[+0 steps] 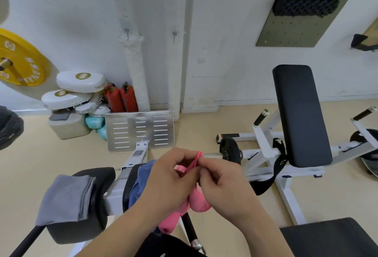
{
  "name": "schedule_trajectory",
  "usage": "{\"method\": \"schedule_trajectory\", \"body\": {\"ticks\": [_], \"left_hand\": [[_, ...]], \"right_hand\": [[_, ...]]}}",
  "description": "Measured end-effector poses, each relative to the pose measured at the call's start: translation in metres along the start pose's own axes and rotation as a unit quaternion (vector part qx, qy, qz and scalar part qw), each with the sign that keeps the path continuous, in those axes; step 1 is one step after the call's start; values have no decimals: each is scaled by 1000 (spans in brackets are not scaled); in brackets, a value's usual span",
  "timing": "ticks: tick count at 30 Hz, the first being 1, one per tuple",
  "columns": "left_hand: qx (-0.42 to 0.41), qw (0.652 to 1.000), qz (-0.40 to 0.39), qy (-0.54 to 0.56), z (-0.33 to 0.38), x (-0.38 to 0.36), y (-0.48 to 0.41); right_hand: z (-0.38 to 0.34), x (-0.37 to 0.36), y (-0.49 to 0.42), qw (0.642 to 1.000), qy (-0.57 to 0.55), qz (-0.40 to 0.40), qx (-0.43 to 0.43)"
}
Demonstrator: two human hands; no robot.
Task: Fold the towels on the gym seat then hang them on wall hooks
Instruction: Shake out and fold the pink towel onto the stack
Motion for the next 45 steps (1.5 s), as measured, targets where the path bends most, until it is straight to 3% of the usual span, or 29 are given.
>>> {"method": "schedule_trajectory", "body": {"ticks": [5,9,14,21,25,30,36,40,45], "left_hand": [[-32,997,-65,-17,7,-4,-3],[-71,990,-111,-40,15,-11,-7],[-71,994,-76,-20,10,-6,-16],[-31,963,-105,-245,-25,2,-18],[2,953,-103,-286,-47,15,-17],[22,956,-91,-278,-64,35,-21],[33,939,-159,-302,-73,37,-26],[-20,946,-113,-303,-29,48,-38],[-31,995,-32,-92,6,60,-41]], "right_hand": [[32,26,0,991,-68,54,-98],[23,29,-6,999,-25,7,-28],[7,34,-6,998,-13,58,1],[23,62,-7,982,-65,170,-58],[47,72,-6,968,-61,223,-97],[94,70,-2,958,-27,228,-170],[113,95,-1,942,-31,270,-196],[110,126,9,918,-34,350,-185],[127,132,11,909,-41,364,-201]]}}
Point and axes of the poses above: each hand's wrist, its own y-axis away from the middle knuckle, its own x-axis out of the back of the hand, z = x × y, the point moved 10 cm from there along -y, towards the middle knuckle, and after that the axes turned 12 degrees about y, right-handed, at the moved point
